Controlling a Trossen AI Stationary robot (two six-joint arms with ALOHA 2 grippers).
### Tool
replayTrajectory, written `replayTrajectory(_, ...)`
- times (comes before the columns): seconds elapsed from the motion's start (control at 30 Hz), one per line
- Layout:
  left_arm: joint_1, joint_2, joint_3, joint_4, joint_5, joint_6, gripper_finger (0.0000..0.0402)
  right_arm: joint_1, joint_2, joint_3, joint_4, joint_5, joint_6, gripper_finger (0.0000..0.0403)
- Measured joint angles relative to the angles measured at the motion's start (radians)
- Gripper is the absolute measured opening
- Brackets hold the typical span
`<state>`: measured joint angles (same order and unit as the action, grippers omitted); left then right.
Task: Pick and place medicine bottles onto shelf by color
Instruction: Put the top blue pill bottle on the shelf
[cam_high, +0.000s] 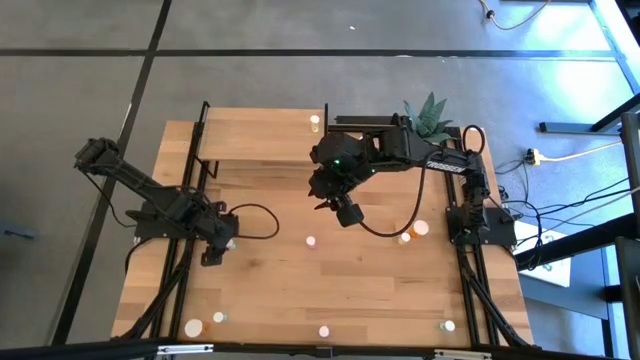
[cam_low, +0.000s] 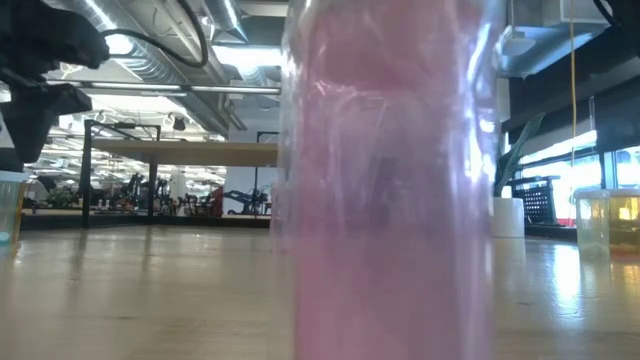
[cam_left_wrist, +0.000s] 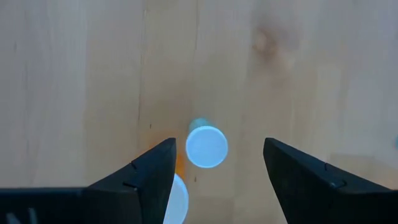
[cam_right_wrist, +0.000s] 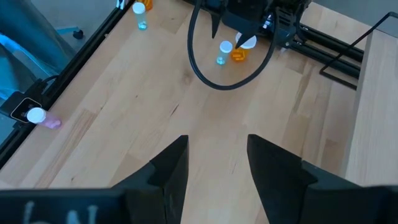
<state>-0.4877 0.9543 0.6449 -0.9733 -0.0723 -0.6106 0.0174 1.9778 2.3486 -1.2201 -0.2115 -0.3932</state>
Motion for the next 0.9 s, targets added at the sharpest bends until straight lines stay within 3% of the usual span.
replayTrajectory(0.9,0.0,0.002,-0.119,0.105,-0.038,-0.017,0.0236,0.0,0.0,0.0,0.0,0.0,0.0,0.0165)
